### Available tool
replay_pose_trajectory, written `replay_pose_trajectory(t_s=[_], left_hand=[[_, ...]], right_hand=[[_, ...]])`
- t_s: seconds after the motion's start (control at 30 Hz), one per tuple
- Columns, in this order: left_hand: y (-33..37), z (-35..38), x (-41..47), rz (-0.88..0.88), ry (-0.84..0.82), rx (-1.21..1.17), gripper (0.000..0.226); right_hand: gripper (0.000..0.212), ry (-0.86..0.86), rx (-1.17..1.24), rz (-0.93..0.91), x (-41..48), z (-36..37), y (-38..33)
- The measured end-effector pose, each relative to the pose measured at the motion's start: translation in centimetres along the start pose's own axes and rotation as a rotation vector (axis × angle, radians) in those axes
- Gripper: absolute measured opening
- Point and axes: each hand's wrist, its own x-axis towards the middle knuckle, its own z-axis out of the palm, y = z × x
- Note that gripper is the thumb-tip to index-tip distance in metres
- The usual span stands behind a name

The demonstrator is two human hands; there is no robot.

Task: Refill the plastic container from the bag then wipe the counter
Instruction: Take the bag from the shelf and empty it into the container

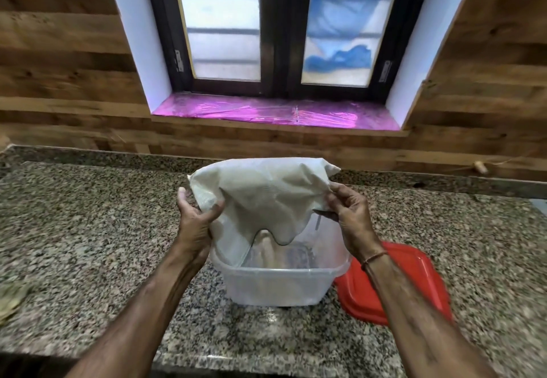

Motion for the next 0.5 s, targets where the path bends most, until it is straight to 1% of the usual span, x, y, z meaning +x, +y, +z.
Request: replay_pose_trajectory(t_s=[0.07, 0.1, 0.13, 0.23, 0.3, 0.37, 0.43, 0.47, 0.5], left_hand=[[0.4, 0.1, 0.3, -0.055, 0.008, -0.058, 0.129], [0.7, 0.2, 0.4, -0.063, 0.005, -0.078, 0.130], [1.1, 0.5, 0.4, -0.076, -0.004, -0.097, 0.125], [1.5, 0.9, 0.8, -0.144, -0.013, -0.108, 0.097], [1.5, 0.8, 1.1, -0.184, 0.040, -0.097, 0.080], [1.2, 0.5, 1.4, -0.173, 0.074, -0.061, 0.061], [1.1, 0.4, 1.4, -0.149, 0.053, -0.058, 0.037], [1.1, 0.3, 1.4, -0.146, 0.034, -0.074, 0.029], [1.1, 0.1, 1.4, -0.142, 0.012, -0.082, 0.029]], right_hand=[[0.024, -0.024, -0.002, 0.004, -0.3, -0.2, -0.1], [0.024, -0.033, -0.003, 0.011, -0.4, -0.3, -0.1], [0.024, -0.035, -0.010, 0.017, -0.3, -0.4, -0.1], [0.025, -0.038, -0.040, 0.027, -0.4, -0.5, -0.2], [0.023, -0.041, -0.085, 0.036, -0.5, -0.4, -0.4], [0.022, -0.037, -0.129, 0.058, -0.5, -0.2, -0.9], [0.045, -0.066, -0.137, 0.114, -0.2, 0.0, -1.9], [0.053, -0.113, -0.127, 0.150, 0.2, 0.0, -2.4], [0.057, -0.157, -0.105, 0.204, 0.4, 0.2, -3.0]])
